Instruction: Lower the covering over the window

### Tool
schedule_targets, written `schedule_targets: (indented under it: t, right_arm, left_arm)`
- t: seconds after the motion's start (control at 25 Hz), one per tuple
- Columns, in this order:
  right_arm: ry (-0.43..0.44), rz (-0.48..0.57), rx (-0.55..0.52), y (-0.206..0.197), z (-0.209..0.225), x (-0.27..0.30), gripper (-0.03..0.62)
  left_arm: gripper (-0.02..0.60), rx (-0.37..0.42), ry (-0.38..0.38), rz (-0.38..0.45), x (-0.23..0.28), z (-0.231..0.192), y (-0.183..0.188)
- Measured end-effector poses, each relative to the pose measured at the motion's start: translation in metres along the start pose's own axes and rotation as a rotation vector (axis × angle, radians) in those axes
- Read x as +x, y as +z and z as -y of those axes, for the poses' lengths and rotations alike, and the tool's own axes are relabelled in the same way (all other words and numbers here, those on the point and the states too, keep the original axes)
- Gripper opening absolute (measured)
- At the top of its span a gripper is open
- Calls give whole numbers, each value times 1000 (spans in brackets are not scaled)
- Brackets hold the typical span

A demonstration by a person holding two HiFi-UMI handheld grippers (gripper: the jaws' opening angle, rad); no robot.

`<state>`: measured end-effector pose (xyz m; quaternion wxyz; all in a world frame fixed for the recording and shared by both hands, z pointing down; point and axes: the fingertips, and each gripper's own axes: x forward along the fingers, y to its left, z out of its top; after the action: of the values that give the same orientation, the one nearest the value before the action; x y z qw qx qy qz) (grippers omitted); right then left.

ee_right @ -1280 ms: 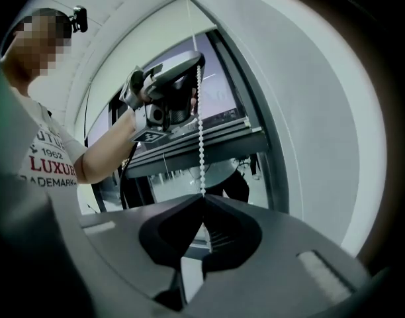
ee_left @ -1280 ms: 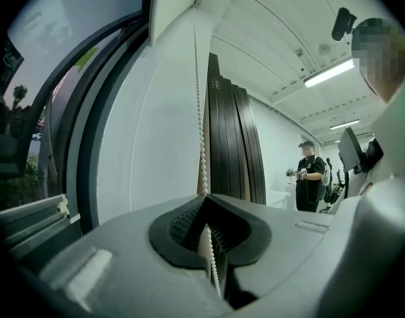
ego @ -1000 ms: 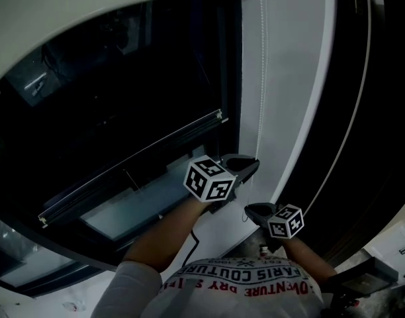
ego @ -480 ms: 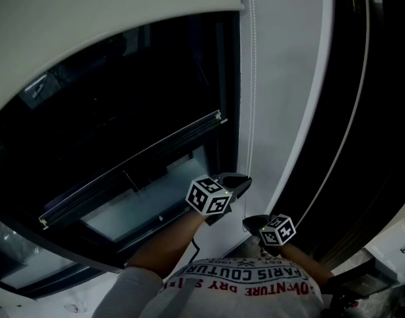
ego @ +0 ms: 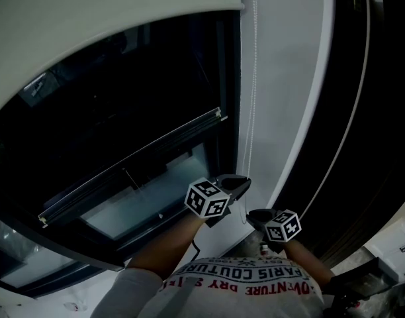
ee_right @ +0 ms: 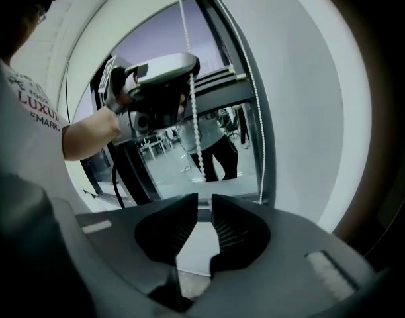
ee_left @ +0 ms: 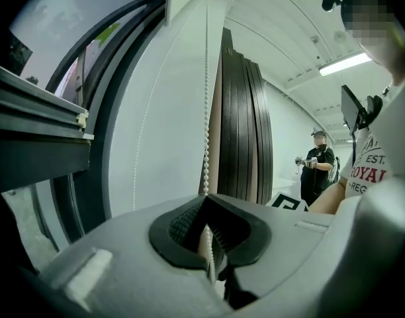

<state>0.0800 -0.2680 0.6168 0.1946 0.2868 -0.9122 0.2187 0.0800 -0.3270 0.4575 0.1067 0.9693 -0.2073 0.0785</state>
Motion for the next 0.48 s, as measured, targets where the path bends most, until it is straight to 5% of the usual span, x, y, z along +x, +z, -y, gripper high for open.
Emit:
schedule_targets:
  t: [0.28, 0.48]
  right_arm:
    - [1, 130, -65, 76, 3, -43, 116]
    - [-7, 329, -89, 162, -1, -91, 120]
  left_arm:
    - [6, 12, 3, 7, -5, 5, 1]
    - [6, 17, 1, 14, -10, 9, 0]
